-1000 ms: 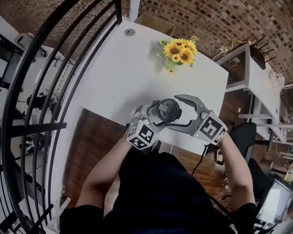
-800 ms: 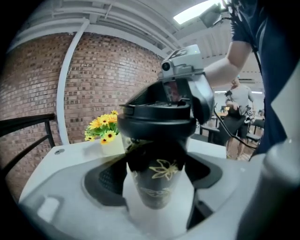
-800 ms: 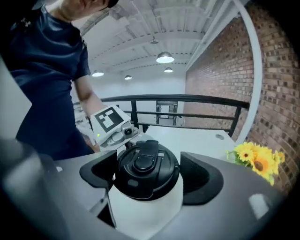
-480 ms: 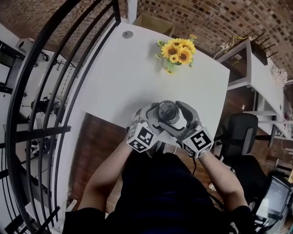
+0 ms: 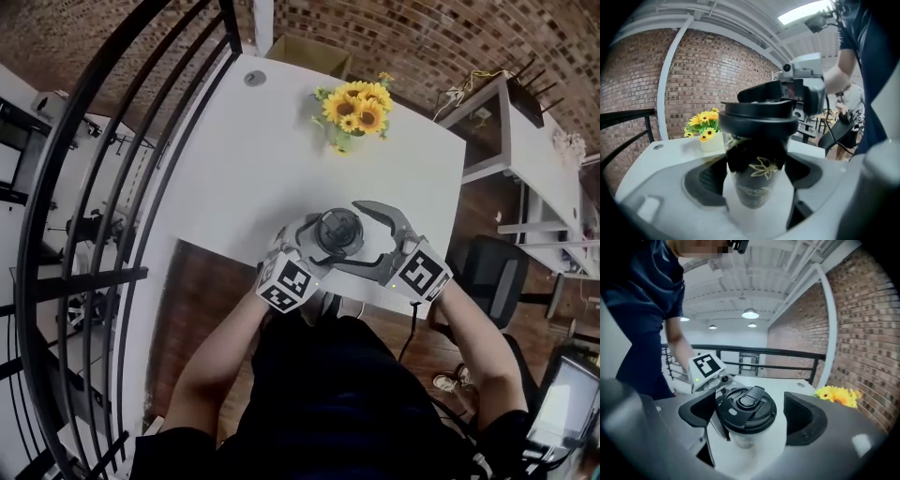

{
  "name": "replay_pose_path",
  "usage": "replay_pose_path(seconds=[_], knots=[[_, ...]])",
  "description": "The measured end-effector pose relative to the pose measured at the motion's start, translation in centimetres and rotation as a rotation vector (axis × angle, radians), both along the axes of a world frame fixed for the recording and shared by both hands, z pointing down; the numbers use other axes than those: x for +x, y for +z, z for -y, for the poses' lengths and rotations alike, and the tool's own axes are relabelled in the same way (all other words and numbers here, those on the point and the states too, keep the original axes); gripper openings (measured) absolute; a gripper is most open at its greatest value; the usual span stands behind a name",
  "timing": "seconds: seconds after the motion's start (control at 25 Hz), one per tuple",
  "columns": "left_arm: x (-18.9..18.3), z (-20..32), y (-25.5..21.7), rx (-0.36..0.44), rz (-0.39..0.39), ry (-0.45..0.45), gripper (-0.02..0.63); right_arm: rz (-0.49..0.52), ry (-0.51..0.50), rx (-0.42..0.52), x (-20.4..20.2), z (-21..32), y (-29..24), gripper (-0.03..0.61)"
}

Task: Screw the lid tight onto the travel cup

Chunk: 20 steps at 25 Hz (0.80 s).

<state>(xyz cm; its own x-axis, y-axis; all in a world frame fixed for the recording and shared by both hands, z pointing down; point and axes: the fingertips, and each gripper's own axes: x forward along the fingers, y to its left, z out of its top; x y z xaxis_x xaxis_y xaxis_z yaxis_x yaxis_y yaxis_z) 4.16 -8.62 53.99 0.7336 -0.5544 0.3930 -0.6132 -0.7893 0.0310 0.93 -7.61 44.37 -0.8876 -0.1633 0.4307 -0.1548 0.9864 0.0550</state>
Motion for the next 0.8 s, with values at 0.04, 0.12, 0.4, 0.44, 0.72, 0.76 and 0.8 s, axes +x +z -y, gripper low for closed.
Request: replay_pose_path(seconds=[0.04, 0.12, 0.4, 0.44, 0.72, 0.76, 0.8], knots=[[0.0, 0.0, 0.0, -0.002, 0.002, 0.004, 0.382, -0.062, -0.082, 0.020, -0.2, -0.2, 0.6, 0.443], [0.0, 0.1, -0.1, -0.006, 0.004, 0.007, 0.382, -0.150, -0.193, 0.046, -0.6, -0.5, 1.6, 0.442], [0.0, -0.1, 0.1, -0.007, 0.013, 0.017, 0.380, -0.051, 0.023, 0.064, -0.7, 0.0, 1.2, 0.423], [0.0, -0.1, 0.1, -0.004, 0.012, 0.010, 0.380, -0.024, 0.121, 0.070, -0.7, 0.3, 1.1, 0.423], [-0.1, 0.2, -0.1, 0.025, -0.005, -0.095, 0.382, 0.044, 0.665, 0.029, -0.1, 1.6, 1.2, 0.425], [-0.1, 0.1, 0.0, 0.026, -0.006, -0.099, 0.382, 0.042, 0.652, 0.027, -0.2, 1.5, 1.2, 0.425], [-0.1, 0.1, 0.1, 0.023, -0.005, -0.096, 0.382, 0.054, 0.614, 0.033, -0.4, 1.4, 0.9, 0.425]])
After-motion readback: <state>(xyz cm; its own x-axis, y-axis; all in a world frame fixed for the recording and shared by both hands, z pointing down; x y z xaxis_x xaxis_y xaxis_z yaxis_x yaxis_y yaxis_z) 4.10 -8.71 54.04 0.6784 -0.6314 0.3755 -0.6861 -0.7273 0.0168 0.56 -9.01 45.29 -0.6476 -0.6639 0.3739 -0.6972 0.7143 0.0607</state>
